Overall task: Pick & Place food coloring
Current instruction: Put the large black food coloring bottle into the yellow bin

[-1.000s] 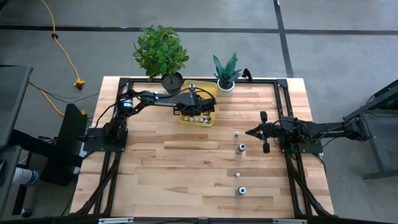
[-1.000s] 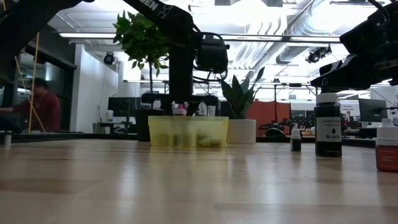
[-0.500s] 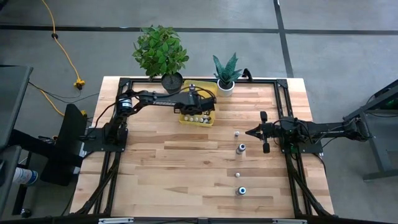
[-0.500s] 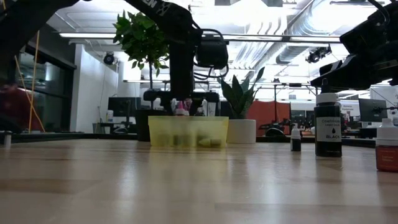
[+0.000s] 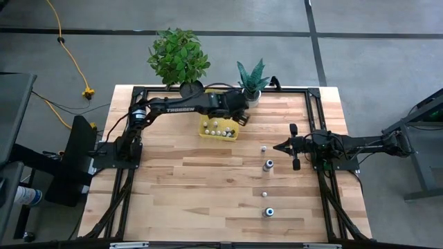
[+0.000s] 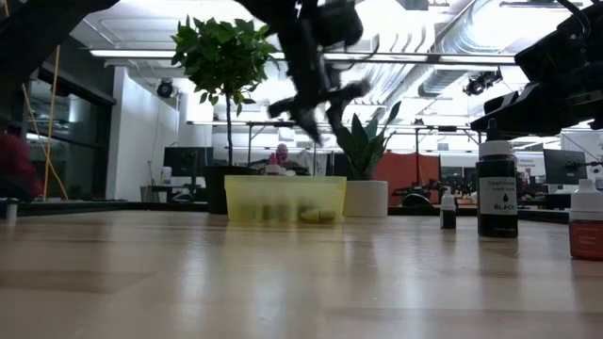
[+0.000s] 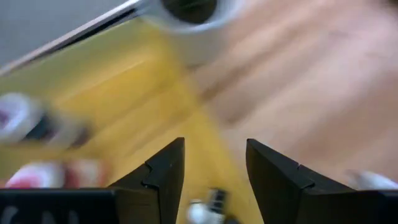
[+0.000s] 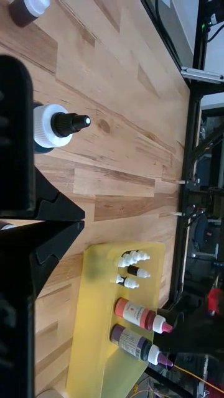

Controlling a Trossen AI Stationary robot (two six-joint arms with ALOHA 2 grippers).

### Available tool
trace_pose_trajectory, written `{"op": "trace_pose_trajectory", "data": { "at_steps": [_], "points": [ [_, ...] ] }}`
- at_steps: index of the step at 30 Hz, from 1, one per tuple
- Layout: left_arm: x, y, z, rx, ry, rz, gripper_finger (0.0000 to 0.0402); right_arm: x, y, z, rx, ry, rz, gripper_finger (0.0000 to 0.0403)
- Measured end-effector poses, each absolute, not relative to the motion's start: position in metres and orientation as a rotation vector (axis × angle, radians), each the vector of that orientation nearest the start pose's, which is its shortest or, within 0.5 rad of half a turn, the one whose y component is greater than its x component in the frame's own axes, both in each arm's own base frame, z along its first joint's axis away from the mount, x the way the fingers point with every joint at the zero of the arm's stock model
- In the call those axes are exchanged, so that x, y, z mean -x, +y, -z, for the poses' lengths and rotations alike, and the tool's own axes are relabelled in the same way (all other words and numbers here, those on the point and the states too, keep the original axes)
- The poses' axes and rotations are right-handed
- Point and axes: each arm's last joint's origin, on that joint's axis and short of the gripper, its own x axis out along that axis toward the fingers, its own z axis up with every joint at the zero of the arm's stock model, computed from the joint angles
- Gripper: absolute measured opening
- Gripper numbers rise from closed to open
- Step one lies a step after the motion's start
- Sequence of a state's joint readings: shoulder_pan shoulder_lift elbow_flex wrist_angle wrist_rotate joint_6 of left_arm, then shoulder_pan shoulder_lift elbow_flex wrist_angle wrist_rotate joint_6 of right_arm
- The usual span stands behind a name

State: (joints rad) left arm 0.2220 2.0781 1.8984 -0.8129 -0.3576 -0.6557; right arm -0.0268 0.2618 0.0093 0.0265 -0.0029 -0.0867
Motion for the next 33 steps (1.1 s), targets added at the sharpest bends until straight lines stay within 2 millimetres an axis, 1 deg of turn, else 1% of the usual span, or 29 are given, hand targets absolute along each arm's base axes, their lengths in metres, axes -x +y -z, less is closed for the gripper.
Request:
{"op": "trace_pose_trajectory", "data": {
  "at_steps": [4, 9, 11, 13, 16, 22, 25, 28, 33],
  "points": [
    [-0.449, 0.103, -0.297, 0.414, 0.778, -0.546, 0.0164, -0.111, -0.003, -0.147, 0.083, 0.227, 0.014, 0.0000],
    [-0.454, 0.082, -0.305, 0.243, 0.816, -0.226, 0.0163, -0.111, -0.003, -0.147, 0.083, 0.227, 0.014, 0.0000],
    [-0.451, 0.070, -0.310, 0.150, 0.831, -0.118, 0.0163, -0.111, -0.003, -0.147, 0.083, 0.227, 0.014, 0.0000],
    [-0.451, 0.058, -0.315, 0.056, 0.824, -0.044, 0.0163, -0.111, -0.003, -0.147, 0.083, 0.227, 0.014, 0.0000],
    [-0.450, 0.041, -0.317, -0.031, 0.836, 0.023, 0.0163, -0.111, -0.003, -0.147, 0.083, 0.226, 0.014, 0.0000],
    [-0.453, 0.011, -0.320, -0.127, 0.793, 0.127, 0.0165, -0.111, -0.003, -0.147, 0.083, 0.226, 0.014, 0.0000],
    [-0.459, -0.005, -0.312, -0.147, 0.721, 0.201, 0.0184, -0.111, -0.003, -0.147, 0.083, 0.226, 0.014, 0.0000],
    [-0.464, -0.021, -0.295, -0.149, 0.684, 0.268, 0.0222, -0.111, -0.003, -0.147, 0.083, 0.226, 0.014, 0.0000],
    [-0.468, -0.039, -0.281, -0.169, 0.595, 0.298, 0.0289, -0.111, -0.003, -0.147, 0.083, 0.227, 0.014, 0.0000]
  ]
}}
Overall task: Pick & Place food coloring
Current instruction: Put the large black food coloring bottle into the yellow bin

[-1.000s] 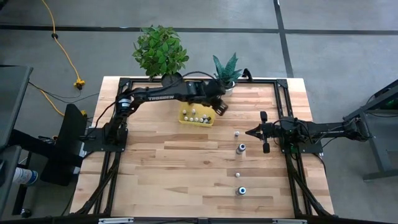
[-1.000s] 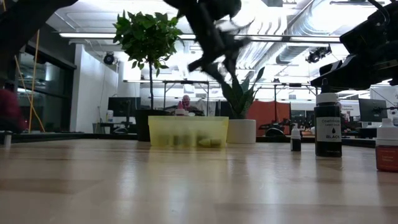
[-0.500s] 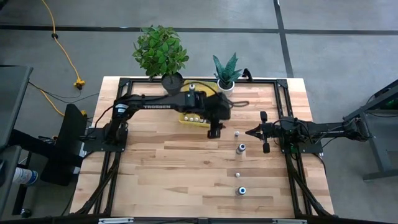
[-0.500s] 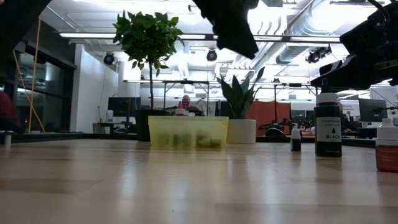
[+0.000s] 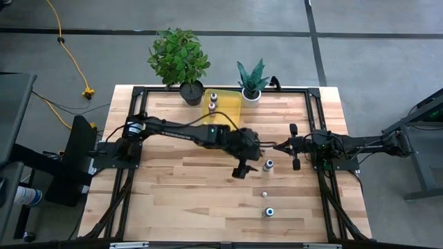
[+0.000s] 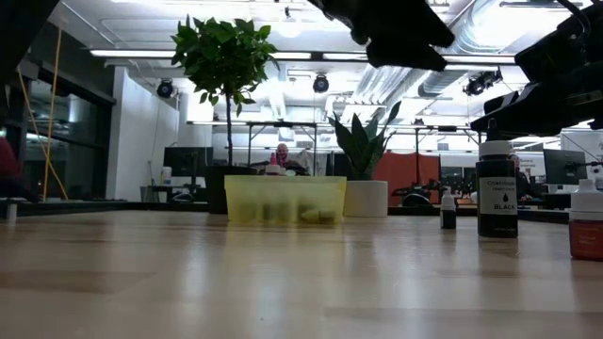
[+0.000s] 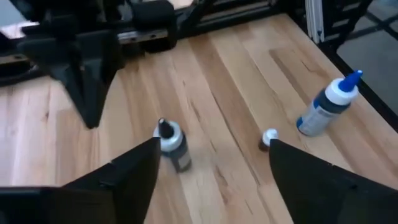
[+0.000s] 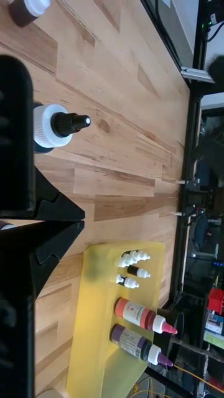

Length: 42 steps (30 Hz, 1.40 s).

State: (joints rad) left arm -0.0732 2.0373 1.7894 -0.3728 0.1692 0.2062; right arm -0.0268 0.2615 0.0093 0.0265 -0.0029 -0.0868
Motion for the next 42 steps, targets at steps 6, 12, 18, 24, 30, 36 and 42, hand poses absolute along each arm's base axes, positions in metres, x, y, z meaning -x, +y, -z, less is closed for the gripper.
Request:
{"op": "trace_pose_trajectory", "data": {
  "at_steps": [6, 12, 18, 24, 30, 36, 42],
  "points": [
    [-0.473, -0.049, -0.260, -0.133, 0.435, 0.274, 0.0307, -0.111, -0.003, -0.147, 0.083, 0.227, 0.014, 0.0000],
    [-0.472, -0.040, -0.240, -0.045, 0.379, 0.164, 0.0298, -0.111, -0.003, -0.147, 0.083, 0.226, 0.014, 0.0000],
    [-0.483, -0.034, -0.209, -0.013, 0.394, 0.144, 0.0296, -0.111, -0.003, -0.147, 0.083, 0.227, 0.014, 0.0000],
    [-0.490, -0.034, -0.193, 0.007, 0.377, 0.138, 0.0295, -0.111, -0.003, -0.147, 0.083, 0.227, 0.014, 0.0000],
    [-0.495, -0.034, -0.178, 0.003, 0.369, 0.121, 0.0295, -0.111, -0.003, -0.147, 0.083, 0.227, 0.014, 0.0000],
    [-0.497, -0.033, -0.178, 0.000, 0.343, 0.101, 0.0295, -0.111, -0.003, -0.147, 0.083, 0.227, 0.014, 0.0000],
    [-0.505, -0.034, -0.168, -0.006, 0.370, 0.110, 0.0295, -0.111, -0.003, -0.147, 0.083, 0.226, 0.014, 0.0000]
  ]
}}
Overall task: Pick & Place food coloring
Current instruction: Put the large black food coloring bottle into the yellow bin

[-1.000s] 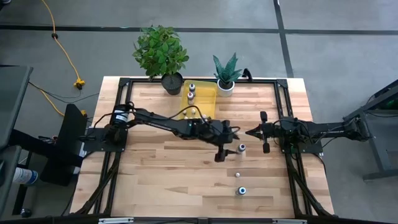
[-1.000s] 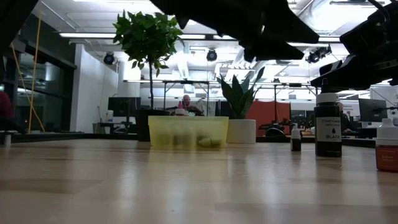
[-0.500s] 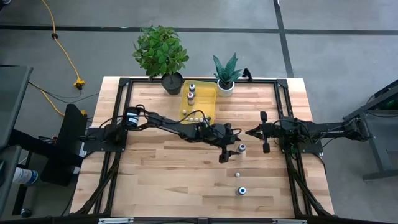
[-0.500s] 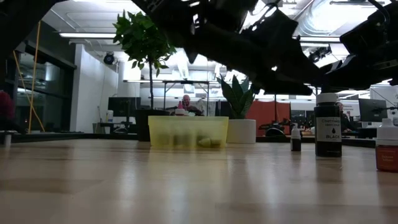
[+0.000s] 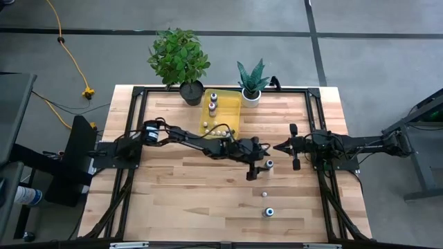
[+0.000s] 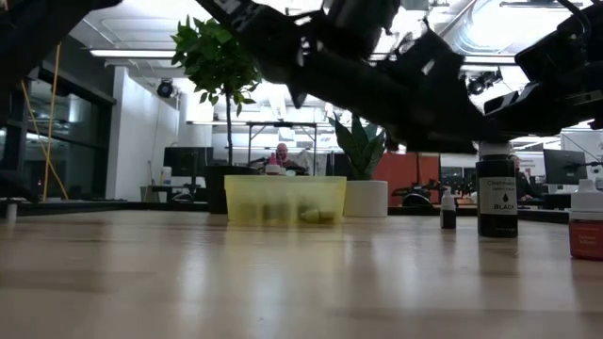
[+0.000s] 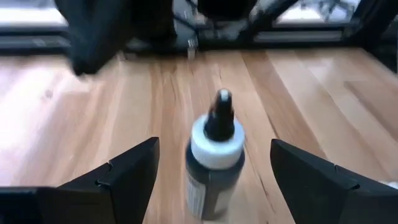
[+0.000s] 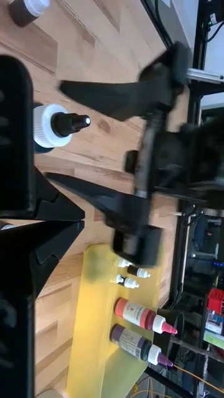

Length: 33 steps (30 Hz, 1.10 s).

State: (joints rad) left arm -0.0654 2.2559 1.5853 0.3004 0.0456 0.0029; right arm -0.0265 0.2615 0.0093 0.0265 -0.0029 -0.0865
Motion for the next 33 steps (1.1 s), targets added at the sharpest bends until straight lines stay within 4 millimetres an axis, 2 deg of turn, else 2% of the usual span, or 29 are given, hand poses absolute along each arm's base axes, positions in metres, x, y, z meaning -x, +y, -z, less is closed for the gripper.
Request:
{"op": "trace_pose_trajectory", "data": {
  "at_steps": [2, 6, 17, 33],
  "points": [
    [-0.513, -0.035, -0.165, -0.006, 0.384, 0.111, 0.0295, -0.111, -0.003, -0.147, 0.083, 0.227, 0.014, 0.0000],
    [-0.523, -0.035, -0.175, -0.003, 0.378, 0.099, 0.0295, -0.111, -0.003, -0.147, 0.083, 0.227, 0.014, 0.0000],
    [-0.521, -0.035, -0.170, -0.011, 0.435, 0.099, 0.0290, -0.111, -0.003, -0.147, 0.083, 0.226, 0.014, 0.0000],
    [-0.521, -0.035, -0.171, 0.028, 0.434, 0.093, 0.0166, -0.111, -0.003, -0.147, 0.083, 0.227, 0.014, 0.0000]
  ]
}}
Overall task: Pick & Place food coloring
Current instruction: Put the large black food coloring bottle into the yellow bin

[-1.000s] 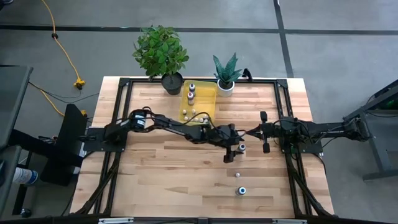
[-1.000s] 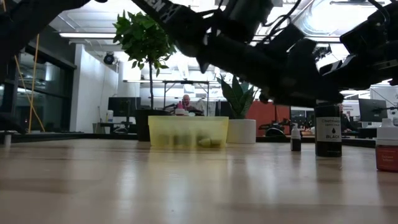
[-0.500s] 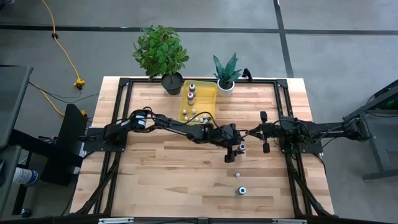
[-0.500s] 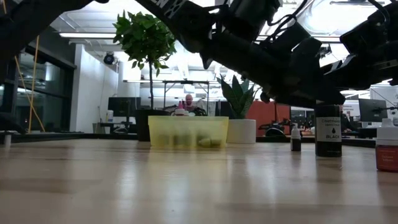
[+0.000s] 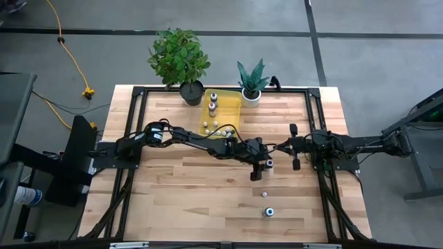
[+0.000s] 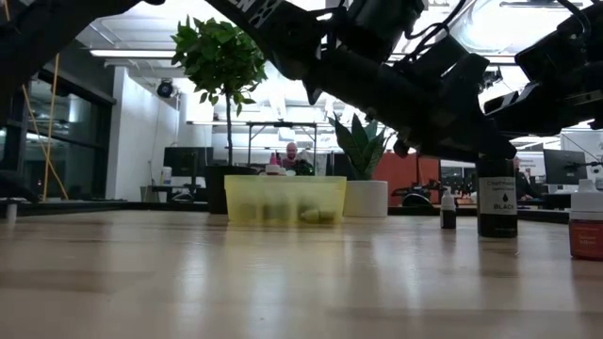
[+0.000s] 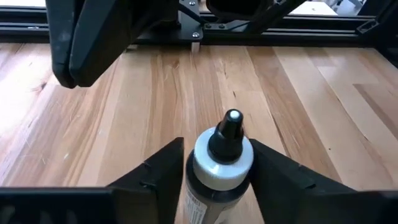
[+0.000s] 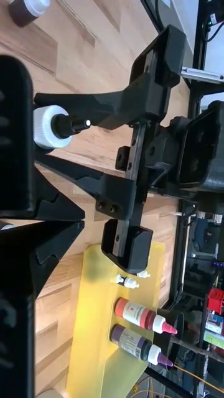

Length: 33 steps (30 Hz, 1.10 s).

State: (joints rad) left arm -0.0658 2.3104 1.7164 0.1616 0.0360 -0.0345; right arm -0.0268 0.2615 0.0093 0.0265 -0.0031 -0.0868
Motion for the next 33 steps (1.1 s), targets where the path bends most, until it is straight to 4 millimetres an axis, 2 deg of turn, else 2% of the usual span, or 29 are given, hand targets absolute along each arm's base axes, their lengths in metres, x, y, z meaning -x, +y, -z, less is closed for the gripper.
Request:
{"op": "trace_pose_trajectory", "data": {
  "at_steps": [8, 11, 16, 22, 27, 33],
  "points": [
    [-0.521, -0.035, -0.171, 0.072, 0.433, 0.081, 0.0110, -0.111, -0.003, -0.147, 0.083, 0.226, 0.014, 0.0000],
    [-0.518, -0.035, -0.178, 0.116, 0.446, 0.071, 0.0099, -0.111, -0.003, -0.147, 0.083, 0.227, 0.014, 0.0000],
    [-0.509, -0.035, -0.210, 0.184, 0.431, 0.063, 0.0101, -0.111, -0.003, -0.147, 0.083, 0.227, 0.014, 0.0000],
    [-0.490, -0.033, -0.248, 0.260, 0.480, 0.019, 0.0101, -0.111, -0.003, -0.147, 0.083, 0.227, 0.014, 0.0000],
    [-0.467, -0.022, -0.277, 0.380, 0.540, -0.144, 0.0102, -0.111, -0.003, -0.147, 0.083, 0.226, 0.014, 0.0000],
    [-0.440, 0.002, -0.290, 0.562, 0.630, -0.418, 0.0101, -0.111, -0.003, -0.147, 0.083, 0.227, 0.014, 0.0000]
  ]
}}
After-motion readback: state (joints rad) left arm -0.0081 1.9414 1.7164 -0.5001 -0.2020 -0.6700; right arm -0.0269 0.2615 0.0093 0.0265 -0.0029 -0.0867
